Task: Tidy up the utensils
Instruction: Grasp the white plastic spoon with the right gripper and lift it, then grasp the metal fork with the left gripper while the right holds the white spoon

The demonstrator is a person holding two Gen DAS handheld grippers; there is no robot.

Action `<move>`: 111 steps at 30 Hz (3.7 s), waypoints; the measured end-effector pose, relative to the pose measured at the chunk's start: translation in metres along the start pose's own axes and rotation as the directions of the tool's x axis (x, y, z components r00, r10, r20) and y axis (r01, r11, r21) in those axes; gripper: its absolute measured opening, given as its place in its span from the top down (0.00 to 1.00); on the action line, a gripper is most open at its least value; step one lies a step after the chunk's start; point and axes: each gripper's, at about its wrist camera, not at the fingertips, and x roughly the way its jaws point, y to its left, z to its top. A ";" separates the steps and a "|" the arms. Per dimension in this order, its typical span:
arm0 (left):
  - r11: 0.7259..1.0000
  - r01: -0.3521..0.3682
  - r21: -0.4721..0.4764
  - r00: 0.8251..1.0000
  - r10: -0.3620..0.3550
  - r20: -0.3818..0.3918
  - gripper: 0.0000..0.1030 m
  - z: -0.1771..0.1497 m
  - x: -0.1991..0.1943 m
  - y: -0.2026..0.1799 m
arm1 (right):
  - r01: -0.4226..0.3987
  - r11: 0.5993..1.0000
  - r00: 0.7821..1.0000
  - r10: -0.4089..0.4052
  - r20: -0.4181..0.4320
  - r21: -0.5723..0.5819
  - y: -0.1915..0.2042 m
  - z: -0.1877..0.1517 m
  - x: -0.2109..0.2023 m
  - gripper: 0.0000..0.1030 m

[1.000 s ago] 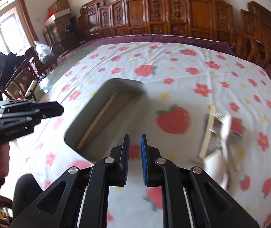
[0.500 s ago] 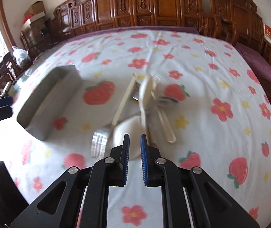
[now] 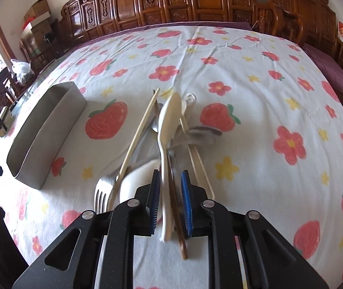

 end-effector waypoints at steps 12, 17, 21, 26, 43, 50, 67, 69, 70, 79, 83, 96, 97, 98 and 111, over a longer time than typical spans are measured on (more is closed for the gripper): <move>1.000 0.001 -0.006 1.000 -0.002 -0.017 0.38 -0.004 0.008 -0.001 | 0.035 0.999 0.998 -0.035 -0.048 0.011 0.002 0.016 0.016 0.81; 1.000 0.005 0.000 1.000 -0.005 -0.020 0.38 -0.005 0.010 -0.004 | 0.044 0.999 0.996 -0.042 -0.079 0.029 -0.004 0.013 0.021 0.88; 1.000 0.002 0.006 1.000 -0.002 -0.024 0.38 -0.005 0.012 -0.006 | 0.008 0.998 0.999 -0.005 -0.050 0.063 -0.009 0.010 0.011 0.93; 1.000 0.003 -0.003 1.000 -0.003 -0.025 0.38 0.000 0.018 -0.008 | -0.031 0.998 0.999 0.032 -0.014 0.053 -0.008 0.005 -0.011 0.96; 0.999 0.037 -0.032 0.996 -0.040 -0.081 0.39 0.029 0.067 -0.026 | -0.035 0.999 0.999 0.034 0.041 0.025 -0.015 -0.039 -0.070 0.96; 0.994 0.072 -0.081 0.987 -0.083 -0.140 0.51 0.045 0.098 -0.028 | -0.035 0.998 0.999 0.034 0.032 0.043 -0.028 -0.050 -0.068 0.96; 0.988 0.075 -0.136 0.970 -0.104 -0.222 0.75 0.046 0.132 -0.025 | -0.053 0.997 0.997 0.050 0.054 0.058 -0.037 -0.047 -0.080 0.96; 0.990 0.063 -0.126 0.970 -0.090 -0.224 0.76 0.045 0.131 -0.025 | -0.050 0.997 0.997 0.047 0.054 0.054 -0.037 -0.047 -0.080 0.96; 0.992 0.048 -0.116 0.972 -0.073 -0.224 0.76 0.045 0.130 -0.025 | -0.050 0.997 0.997 0.048 0.053 0.052 -0.036 -0.047 -0.080 0.96; 0.998 0.016 -0.060 0.987 -0.025 -0.160 0.76 0.050 0.103 -0.021 | -0.046 0.999 0.998 0.045 0.045 0.030 -0.029 -0.049 -0.077 0.96; 1.000 -0.026 -0.013 0.988 0.024 -0.151 0.76 0.051 0.099 -0.024 | -0.041 0.999 0.998 0.040 0.044 0.025 -0.026 -0.050 -0.077 0.96; 0.994 -0.071 0.085 0.992 0.079 -0.102 0.76 0.054 0.079 -0.037 | -0.037 0.999 0.999 0.036 0.033 0.017 -0.024 -0.052 -0.075 0.96; 0.994 -0.071 0.087 0.992 0.079 -0.097 0.77 0.054 0.077 -0.038 | -0.037 0.999 0.999 0.036 0.032 0.017 -0.024 -0.051 -0.075 0.96; 0.994 -0.071 0.087 0.993 0.079 -0.091 0.77 0.055 0.075 -0.038 | -0.037 0.999 0.999 0.036 0.033 0.016 -0.023 -0.051 -0.075 0.96; 0.989 -0.050 0.141 0.997 0.058 -0.055 0.77 0.051 0.070 -0.063 | -0.030 1.000 0.999 0.030 0.026 0.005 -0.021 -0.053 -0.073 0.96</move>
